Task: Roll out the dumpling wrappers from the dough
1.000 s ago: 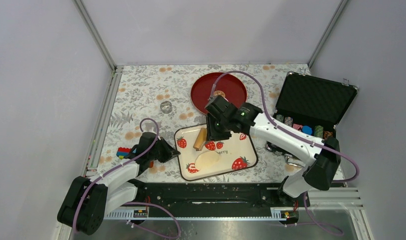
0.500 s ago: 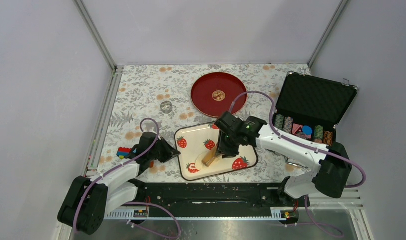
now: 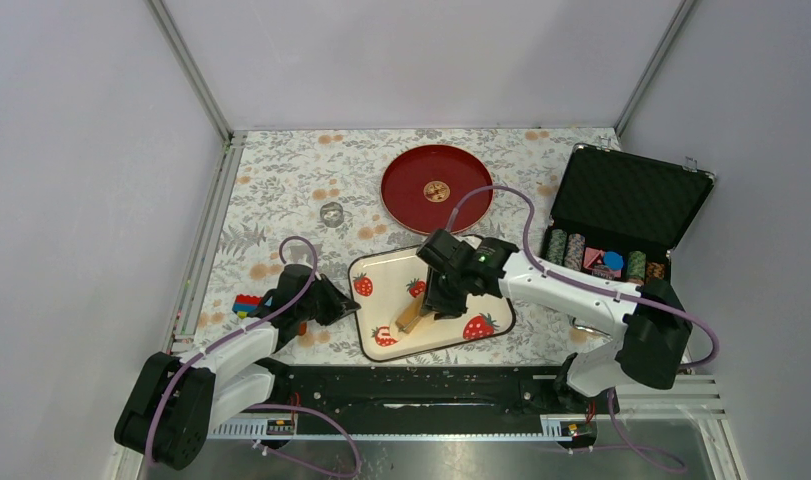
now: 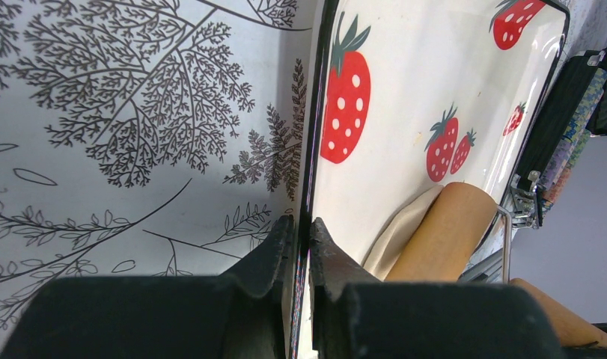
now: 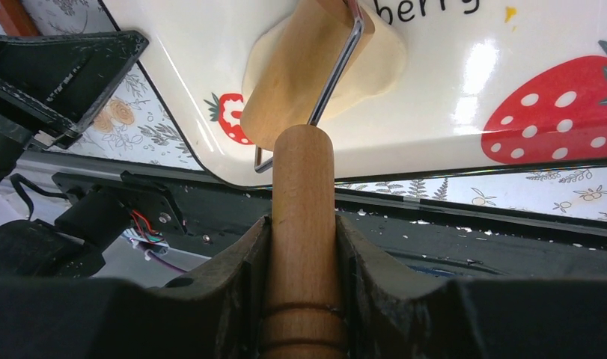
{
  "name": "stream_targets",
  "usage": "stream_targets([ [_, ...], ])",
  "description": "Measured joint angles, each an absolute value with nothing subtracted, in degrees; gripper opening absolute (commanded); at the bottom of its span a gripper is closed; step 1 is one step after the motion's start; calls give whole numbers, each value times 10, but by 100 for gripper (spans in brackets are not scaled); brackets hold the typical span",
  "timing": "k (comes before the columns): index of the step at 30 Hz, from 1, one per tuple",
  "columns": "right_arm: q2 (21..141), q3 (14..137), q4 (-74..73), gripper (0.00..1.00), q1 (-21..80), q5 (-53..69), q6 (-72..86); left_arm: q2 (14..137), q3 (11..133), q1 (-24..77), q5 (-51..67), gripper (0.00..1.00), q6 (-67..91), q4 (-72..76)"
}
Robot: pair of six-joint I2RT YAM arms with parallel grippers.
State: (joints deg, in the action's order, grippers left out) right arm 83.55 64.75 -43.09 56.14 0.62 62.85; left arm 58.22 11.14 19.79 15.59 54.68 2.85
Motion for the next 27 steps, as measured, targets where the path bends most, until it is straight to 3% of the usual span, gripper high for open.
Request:
stream_targets([
  [11,851,644,-405,0,584,-10,640,582,111,198,156,0,547,29],
  [27,783,506,-280,0,580,60,724,582,111,196,156,0,547,29],
])
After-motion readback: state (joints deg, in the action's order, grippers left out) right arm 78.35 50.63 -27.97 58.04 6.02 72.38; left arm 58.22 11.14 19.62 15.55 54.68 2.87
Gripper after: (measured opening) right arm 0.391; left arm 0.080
